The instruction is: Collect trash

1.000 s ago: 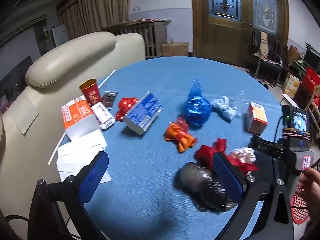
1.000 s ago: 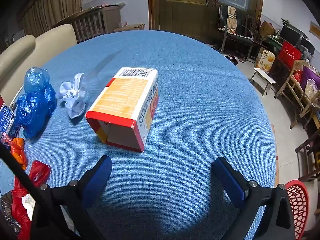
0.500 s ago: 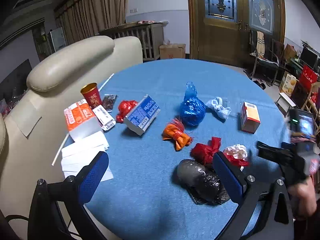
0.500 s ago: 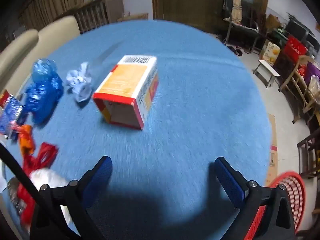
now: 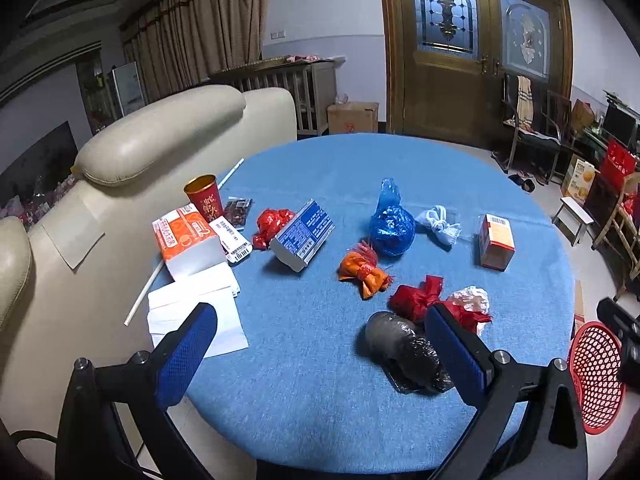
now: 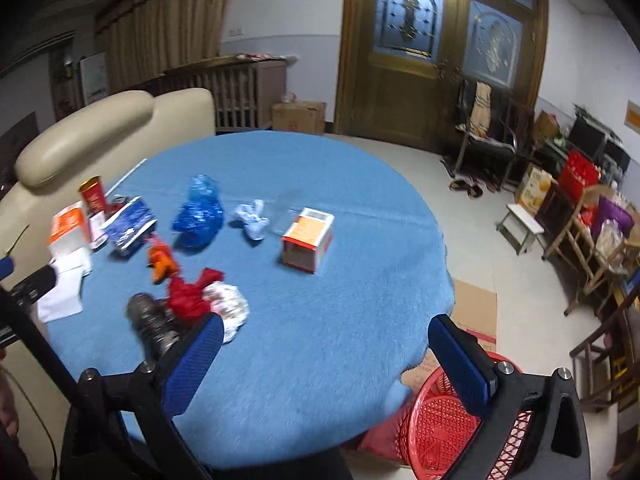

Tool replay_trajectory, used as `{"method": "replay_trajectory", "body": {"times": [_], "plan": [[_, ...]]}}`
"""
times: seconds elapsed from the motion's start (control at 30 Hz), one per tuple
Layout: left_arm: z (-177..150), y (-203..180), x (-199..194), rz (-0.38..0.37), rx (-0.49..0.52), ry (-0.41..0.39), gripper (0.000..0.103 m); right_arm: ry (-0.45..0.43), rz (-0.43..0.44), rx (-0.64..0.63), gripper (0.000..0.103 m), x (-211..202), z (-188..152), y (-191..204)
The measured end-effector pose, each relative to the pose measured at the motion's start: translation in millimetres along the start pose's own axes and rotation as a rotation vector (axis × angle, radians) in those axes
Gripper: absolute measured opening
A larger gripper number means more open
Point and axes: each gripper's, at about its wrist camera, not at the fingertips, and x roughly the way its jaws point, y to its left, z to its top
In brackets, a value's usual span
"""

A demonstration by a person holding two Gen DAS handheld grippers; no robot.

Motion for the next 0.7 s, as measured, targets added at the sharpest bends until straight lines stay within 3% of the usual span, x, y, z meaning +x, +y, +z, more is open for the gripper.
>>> {"method": "replay_trajectory", "body": {"times": [0.33, 0.7], "plan": [[-7, 3, -5, 0.026, 0.013, -0.015, 0.103, -0.034, 0.063, -0.021, 0.103, -21, -3, 22], [-15, 3, 9, 0.037, 0.013, 0.020, 0.103, 0.002, 0.074, 0.001, 0.103, -6, -6, 21]]}}
